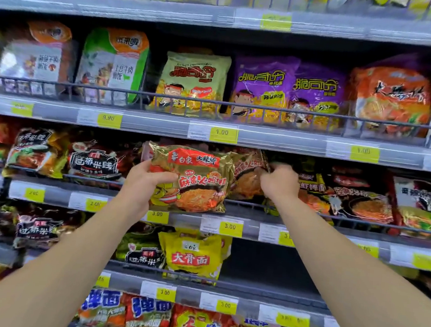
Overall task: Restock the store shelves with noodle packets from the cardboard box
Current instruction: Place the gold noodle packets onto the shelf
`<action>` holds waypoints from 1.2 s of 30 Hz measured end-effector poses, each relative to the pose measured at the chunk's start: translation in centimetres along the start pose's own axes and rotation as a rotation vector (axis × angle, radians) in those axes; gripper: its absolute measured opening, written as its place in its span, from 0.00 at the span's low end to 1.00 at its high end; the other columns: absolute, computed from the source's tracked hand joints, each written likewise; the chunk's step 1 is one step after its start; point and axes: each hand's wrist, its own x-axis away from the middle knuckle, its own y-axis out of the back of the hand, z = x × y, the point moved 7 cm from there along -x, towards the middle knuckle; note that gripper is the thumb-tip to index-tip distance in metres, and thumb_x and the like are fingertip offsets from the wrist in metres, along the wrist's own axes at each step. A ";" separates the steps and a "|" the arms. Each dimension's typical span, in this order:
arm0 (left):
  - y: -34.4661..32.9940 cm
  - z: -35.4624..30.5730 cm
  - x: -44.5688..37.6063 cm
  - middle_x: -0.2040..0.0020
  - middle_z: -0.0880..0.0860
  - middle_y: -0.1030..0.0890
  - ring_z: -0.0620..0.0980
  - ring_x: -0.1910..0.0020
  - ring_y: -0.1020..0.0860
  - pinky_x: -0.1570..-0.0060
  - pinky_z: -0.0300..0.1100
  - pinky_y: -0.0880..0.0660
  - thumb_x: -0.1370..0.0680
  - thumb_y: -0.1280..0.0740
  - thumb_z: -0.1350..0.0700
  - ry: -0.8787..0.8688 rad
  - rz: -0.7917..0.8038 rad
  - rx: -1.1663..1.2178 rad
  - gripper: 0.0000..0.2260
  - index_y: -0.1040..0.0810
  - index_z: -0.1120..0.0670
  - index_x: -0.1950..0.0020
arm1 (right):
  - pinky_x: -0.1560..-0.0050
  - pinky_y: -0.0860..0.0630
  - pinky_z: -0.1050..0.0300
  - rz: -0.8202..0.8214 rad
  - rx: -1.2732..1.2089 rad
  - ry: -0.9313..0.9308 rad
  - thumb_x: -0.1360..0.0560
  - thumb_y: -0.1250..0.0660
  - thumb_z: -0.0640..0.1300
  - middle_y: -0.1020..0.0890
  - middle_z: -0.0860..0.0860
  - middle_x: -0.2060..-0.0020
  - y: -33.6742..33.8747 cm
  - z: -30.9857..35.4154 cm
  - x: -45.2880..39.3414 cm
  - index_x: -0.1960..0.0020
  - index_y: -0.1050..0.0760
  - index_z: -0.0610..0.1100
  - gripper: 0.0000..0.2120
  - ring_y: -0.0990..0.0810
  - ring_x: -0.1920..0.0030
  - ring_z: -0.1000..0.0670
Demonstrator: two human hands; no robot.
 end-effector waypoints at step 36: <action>-9.3 0.0 -2.2 0.67 0.52 0.31 0.51 0.66 0.31 0.72 0.45 0.41 0.23 0.34 0.41 -0.152 -0.107 -0.963 0.21 0.35 0.55 0.64 | 0.60 0.21 0.52 0.227 0.020 0.266 0.29 0.30 0.61 0.17 0.46 0.62 -0.8 -0.7 0.4 0.57 0.20 0.41 0.21 0.19 0.61 0.46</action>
